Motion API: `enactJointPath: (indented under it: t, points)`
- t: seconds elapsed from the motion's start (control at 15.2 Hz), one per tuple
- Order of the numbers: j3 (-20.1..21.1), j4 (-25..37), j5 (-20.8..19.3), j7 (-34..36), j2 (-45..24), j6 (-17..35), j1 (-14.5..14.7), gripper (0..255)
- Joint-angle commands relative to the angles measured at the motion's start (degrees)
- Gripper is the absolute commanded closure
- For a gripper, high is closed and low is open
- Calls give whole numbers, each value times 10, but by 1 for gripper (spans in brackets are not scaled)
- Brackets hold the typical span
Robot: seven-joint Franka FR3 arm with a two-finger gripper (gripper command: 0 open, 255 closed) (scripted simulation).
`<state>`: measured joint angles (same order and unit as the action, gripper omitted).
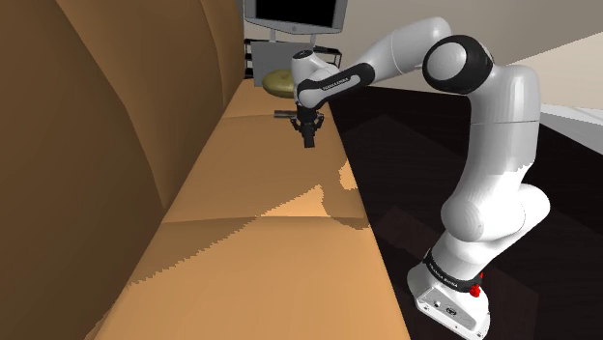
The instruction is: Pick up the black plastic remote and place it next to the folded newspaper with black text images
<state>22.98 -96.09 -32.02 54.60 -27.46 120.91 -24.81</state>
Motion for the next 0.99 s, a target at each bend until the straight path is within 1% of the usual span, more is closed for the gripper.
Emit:
enactJointPath:
  t: [0.0,0.13,0.2,0.53,0.79,0.92]
  points:
    - [0,0,0,0,0,0,0,255]
    - [0,0,0,0,0,0,0,255]
    - [0,0,0,0,0,0,0,0]
    - [0,0,0,0,0,0,0,0]
    - [14,21,23,-13,33,-52,4,0]
    - [14,21,23,-13,33,-52,4,0]
